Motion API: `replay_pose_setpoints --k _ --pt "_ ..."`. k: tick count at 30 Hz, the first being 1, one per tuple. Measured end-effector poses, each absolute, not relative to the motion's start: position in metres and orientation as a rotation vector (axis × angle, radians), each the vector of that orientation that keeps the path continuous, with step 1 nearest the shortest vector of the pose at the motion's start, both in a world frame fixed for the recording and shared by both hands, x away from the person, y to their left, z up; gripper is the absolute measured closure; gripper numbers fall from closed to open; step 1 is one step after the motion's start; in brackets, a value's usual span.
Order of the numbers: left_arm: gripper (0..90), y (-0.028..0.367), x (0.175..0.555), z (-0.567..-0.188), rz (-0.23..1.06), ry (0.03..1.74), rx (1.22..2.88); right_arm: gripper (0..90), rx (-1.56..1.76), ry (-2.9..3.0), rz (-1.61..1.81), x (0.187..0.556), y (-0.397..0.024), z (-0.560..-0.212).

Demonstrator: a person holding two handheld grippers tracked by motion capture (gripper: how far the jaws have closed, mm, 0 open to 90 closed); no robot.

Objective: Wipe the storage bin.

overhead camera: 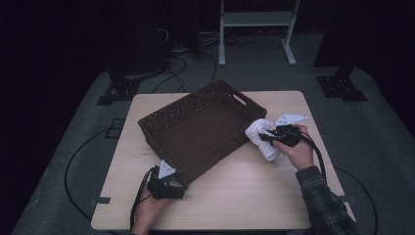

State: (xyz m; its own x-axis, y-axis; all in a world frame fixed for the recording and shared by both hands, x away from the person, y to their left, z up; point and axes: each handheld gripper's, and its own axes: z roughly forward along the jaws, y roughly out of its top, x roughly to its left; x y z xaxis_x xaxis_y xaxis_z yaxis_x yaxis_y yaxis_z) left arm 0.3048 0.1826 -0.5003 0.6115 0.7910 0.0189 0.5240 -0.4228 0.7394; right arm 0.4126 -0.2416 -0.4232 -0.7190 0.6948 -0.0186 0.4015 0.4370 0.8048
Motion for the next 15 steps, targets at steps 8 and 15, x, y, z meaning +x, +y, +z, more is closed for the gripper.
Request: replay_pose_setpoints --k 8,15 --pt "10.1 0.183 0.305 -0.5 0.479 1.031 2.122 77.0 0.942 2.397 1.129 0.417 -0.236 -0.438" --pt "10.1 0.183 0.305 -0.5 0.479 1.031 2.122 77.0 0.961 2.438 1.083 0.421 -0.233 -0.449"
